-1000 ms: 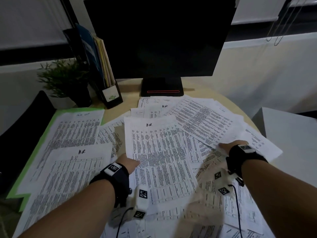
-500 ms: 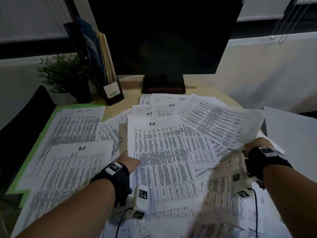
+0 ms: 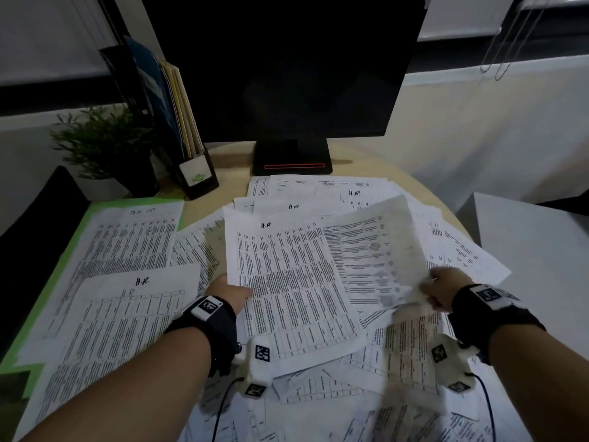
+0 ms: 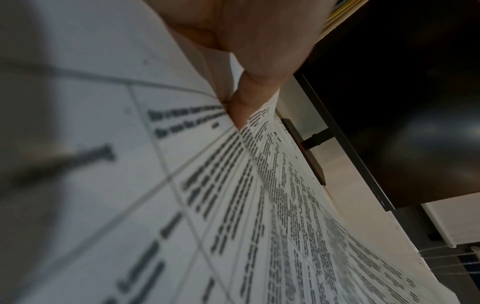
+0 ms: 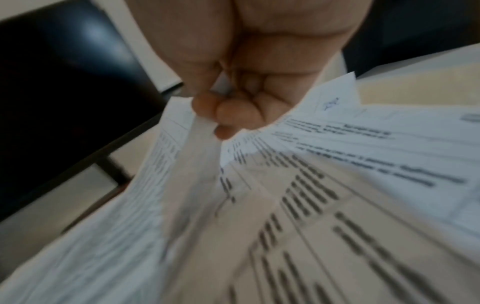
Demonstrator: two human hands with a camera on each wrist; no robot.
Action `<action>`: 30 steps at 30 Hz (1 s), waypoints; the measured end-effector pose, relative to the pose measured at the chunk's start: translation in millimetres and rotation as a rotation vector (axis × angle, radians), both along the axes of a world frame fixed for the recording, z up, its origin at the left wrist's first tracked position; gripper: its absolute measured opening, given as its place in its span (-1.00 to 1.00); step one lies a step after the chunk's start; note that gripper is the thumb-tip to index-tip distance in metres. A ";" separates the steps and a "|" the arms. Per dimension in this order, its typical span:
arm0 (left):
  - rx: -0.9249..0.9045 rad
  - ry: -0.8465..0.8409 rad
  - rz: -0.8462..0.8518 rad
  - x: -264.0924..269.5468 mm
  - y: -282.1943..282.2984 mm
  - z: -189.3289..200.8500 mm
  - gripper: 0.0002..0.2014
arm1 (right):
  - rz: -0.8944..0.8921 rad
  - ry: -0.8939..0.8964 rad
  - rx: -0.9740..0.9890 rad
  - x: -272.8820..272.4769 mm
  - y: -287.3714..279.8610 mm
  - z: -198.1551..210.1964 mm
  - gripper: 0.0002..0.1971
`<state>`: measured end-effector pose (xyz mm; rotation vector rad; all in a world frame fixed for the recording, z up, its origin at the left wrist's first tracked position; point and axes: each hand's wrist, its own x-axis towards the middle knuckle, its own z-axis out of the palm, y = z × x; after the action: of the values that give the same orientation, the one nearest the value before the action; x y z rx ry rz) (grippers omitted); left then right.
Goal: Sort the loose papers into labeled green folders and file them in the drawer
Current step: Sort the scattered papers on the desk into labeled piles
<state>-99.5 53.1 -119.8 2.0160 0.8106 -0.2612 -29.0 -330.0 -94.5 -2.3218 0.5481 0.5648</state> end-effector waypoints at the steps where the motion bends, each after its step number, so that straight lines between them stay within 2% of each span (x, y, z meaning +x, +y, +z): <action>1: 0.013 0.024 0.002 -0.4 1.2 -1.6 -0.61 | -0.077 -0.064 0.000 4.0 -6.3 -0.1 -0.91; 5: 0.081 0.108 -0.050 -3.0 1.0 2.2 -0.61 | -0.344 -0.189 0.004 15.4 -32.2 -6.5 -0.78; 8: 0.152 0.205 -0.108 -5.9 1.4 7.7 -0.79 | -0.377 -0.184 0.094 17.2 -28.4 -3.3 -0.80; 9: 0.177 0.246 -0.129 -7.5 2.2 9.9 -0.77 | -0.389 -0.194 0.095 21.0 -26.8 -5.6 -0.73; 12: 0.242 0.358 -0.192 -11.7 2.4 15.7 -0.51 | -0.391 -0.198 0.092 30.1 -21.8 -12.4 -0.58; 13: 0.258 0.379 -0.216 -13.1 1.7 18.0 -0.51 | -0.382 -0.213 0.075 35.4 -21.2 -17.5 -0.55; 16: 0.286 0.454 -0.307 -17.6 0.1 22.3 -0.62 | -0.322 -0.209 0.019 34.3 -7.0 -4.4 -0.52; 18: 0.286 0.474 -0.318 -19.2 0.6 23.2 -0.71 | -0.246 -0.203 0.081 36.4 3.0 -0.7 -0.61; 23: 0.294 0.455 -0.310 -24.5 2.7 23.2 -0.58 | -0.102 -0.132 0.054 32.4 26.1 -3.8 -0.88; 27: 0.294 0.432 -0.294 -28.4 1.9 22.6 -0.60 | 0.086 0.036 -0.086 15.0 30.1 1.7 -0.70; 30: 0.264 0.398 -0.284 -30.9 -0.3 20.6 -0.72 | 0.209 0.107 -0.217 -8.1 34.6 7.4 -0.65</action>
<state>-130.4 52.8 -99.2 2.3690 0.8305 -0.7722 -37.1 -295.4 -87.1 -2.5849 0.4361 0.7644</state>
